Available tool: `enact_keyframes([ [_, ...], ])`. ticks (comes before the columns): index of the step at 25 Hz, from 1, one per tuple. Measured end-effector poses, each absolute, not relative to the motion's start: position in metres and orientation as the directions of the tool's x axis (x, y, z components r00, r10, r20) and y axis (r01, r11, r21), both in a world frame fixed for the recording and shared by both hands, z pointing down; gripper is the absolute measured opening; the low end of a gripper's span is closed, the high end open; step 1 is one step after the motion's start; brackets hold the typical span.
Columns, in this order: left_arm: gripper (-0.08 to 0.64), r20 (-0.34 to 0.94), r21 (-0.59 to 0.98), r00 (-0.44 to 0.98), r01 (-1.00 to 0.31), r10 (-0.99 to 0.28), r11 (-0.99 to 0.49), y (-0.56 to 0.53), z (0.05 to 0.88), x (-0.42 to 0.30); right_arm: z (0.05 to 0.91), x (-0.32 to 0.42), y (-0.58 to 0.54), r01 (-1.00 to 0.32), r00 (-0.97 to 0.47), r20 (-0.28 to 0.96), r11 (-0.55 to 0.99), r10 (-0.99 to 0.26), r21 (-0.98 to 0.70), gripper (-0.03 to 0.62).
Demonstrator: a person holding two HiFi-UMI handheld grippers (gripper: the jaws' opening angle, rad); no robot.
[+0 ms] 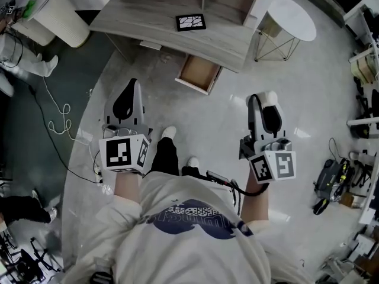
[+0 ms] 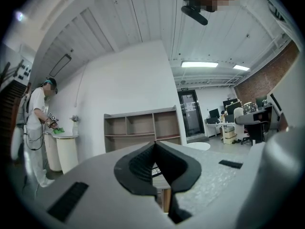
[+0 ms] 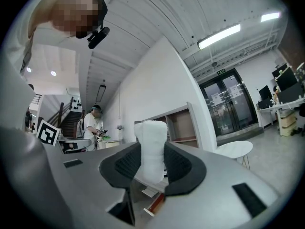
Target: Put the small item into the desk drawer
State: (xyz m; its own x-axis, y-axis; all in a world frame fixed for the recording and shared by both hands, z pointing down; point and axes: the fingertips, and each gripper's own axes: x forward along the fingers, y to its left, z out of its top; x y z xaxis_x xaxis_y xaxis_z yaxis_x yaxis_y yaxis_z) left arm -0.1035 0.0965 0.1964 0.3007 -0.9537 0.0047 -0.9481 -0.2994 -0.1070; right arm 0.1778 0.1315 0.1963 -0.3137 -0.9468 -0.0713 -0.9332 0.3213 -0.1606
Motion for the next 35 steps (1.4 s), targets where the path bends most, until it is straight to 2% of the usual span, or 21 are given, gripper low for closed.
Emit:
enact_keyframes([
  [11,0.008,-0.006,-0.087,0.430,-0.899,-0.903,-0.428,-0.028,0.205,-0.131,0.211,0.131,0.040,-0.970,-0.206,-0.028,0.208,-0.978,-0.128,0.133],
  [25,0.008,0.060,-0.058,0.649,-0.756,-0.759,-0.651,-0.162,0.240,-0.138,0.248,0.092,-0.057,-0.997,-0.008,0.077,0.002,-0.997,-0.077,0.133],
  [35,0.008,0.107,-0.037,0.681,-0.725,-0.724,-0.687,-0.176,0.273,-0.120,0.287,0.099,-0.079,-0.998,-0.024,0.173,0.013,-0.985,-0.061,0.133],
])
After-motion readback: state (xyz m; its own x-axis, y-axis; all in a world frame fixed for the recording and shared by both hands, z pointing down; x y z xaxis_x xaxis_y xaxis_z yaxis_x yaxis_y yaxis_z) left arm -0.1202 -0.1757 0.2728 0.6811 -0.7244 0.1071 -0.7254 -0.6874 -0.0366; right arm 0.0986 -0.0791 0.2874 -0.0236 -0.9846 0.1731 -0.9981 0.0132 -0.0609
